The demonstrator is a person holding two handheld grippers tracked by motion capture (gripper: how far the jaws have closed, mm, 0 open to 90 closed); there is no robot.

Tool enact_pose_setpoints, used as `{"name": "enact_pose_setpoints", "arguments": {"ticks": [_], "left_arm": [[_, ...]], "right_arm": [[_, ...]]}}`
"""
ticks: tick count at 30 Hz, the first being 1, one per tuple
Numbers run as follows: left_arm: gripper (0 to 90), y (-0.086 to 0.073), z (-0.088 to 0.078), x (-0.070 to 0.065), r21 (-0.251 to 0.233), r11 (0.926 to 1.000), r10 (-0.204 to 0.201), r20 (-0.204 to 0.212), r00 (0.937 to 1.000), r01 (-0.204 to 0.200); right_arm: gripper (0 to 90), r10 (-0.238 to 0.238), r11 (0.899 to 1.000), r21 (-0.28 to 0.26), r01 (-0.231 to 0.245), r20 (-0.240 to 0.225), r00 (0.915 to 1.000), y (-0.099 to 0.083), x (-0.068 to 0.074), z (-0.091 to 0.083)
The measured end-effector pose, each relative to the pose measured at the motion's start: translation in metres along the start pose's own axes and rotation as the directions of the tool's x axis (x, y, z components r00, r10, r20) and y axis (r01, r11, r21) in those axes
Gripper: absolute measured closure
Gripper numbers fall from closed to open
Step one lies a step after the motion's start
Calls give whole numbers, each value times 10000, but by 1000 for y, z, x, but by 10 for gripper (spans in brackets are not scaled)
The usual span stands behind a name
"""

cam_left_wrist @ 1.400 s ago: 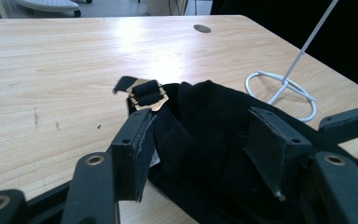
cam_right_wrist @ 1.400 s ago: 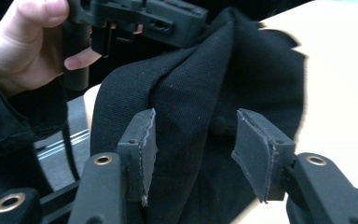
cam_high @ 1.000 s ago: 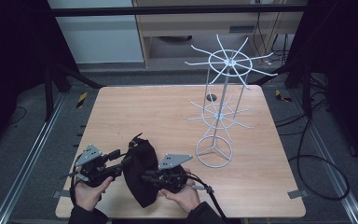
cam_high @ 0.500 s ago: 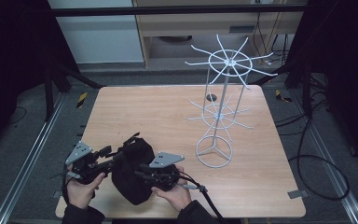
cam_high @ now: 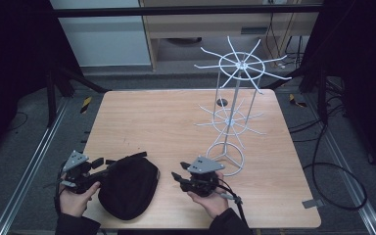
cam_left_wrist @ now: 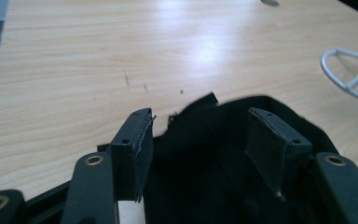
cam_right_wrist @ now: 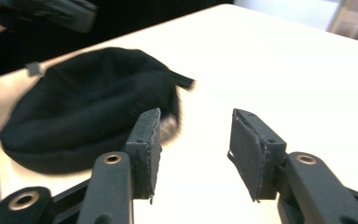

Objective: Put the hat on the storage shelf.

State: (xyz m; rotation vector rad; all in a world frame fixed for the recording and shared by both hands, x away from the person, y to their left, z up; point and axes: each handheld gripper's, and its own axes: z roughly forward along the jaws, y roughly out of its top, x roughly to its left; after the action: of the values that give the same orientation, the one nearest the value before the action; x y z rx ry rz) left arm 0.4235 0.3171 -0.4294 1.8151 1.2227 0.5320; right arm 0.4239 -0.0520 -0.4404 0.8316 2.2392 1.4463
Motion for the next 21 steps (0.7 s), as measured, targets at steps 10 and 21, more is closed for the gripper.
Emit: {"name": "enact_pose_setpoints", "arguments": {"ticks": [10,21], "left_arm": [[404,-14,17,-29,1164,9794,1563,813,9844,-1651],[436,-22,44,-41,2228,9397,2427,1005,9649,-2596]], "right_arm": [[487,489,9988,-68,-485,1100,9927,-31,-36,-54],[485,712,9972,43,-751,2688,9606,-63,-71,-112]]}}
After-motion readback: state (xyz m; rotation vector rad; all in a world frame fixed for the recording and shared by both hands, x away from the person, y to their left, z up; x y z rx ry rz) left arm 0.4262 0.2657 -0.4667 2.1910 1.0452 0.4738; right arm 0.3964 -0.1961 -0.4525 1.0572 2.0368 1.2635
